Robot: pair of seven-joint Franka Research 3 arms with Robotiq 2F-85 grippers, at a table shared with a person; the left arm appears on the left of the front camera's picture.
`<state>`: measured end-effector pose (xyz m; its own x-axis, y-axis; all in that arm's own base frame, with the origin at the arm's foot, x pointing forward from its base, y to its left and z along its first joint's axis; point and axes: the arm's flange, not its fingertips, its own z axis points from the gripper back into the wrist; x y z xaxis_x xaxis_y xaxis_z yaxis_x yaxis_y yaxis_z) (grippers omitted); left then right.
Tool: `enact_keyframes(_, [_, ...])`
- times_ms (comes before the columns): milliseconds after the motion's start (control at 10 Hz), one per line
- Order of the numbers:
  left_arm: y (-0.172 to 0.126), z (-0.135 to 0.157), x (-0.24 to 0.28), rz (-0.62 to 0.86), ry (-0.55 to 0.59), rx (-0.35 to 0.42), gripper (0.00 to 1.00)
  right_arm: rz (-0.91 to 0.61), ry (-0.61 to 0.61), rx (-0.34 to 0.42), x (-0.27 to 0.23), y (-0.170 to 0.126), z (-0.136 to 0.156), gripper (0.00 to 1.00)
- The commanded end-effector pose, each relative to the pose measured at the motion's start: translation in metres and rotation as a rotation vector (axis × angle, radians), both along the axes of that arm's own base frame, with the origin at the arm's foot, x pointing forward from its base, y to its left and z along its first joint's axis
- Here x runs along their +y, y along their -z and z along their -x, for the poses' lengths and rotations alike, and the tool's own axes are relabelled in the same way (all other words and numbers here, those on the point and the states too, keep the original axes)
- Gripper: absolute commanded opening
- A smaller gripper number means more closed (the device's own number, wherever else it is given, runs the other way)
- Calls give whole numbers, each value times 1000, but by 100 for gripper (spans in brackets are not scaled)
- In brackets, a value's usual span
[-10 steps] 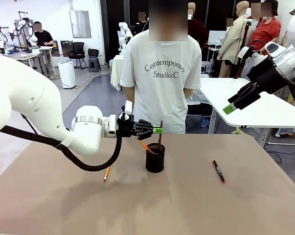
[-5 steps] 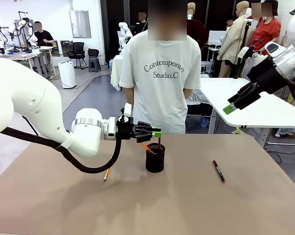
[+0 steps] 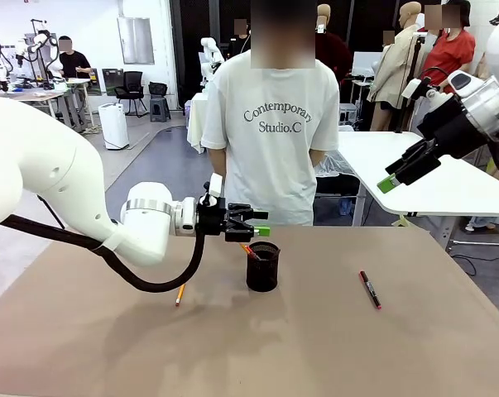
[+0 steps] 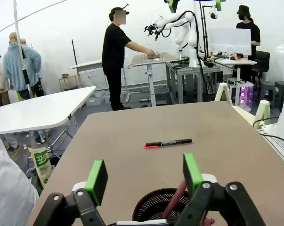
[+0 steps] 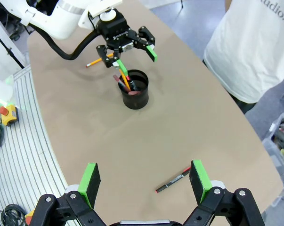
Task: Place the pens into the pen holder.
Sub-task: Pick up a writing instrument from the table and place it into the Pen holder.
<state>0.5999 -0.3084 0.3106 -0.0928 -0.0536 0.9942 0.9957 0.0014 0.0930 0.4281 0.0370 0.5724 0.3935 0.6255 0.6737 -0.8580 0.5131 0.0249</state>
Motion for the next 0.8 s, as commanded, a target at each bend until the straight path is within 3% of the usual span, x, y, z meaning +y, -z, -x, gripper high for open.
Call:
enact_keyframes(0, [-3,6,7,-7,15,-18,100,-11,1,-6,0,-1,-1,100])
enact_keyframes(300, [-9,12,8,-60,9,3,100,-11,1,-6,0,-1,-1,100])
enact_keyframes(500, [-34,15,26,-124,7,-7,100,-11,1,-6,0,-1,-1,100])
enact_keyframes(700, [-67,34,57,-264,9,43,100,-11,1,-6,0,-1,-1,100])
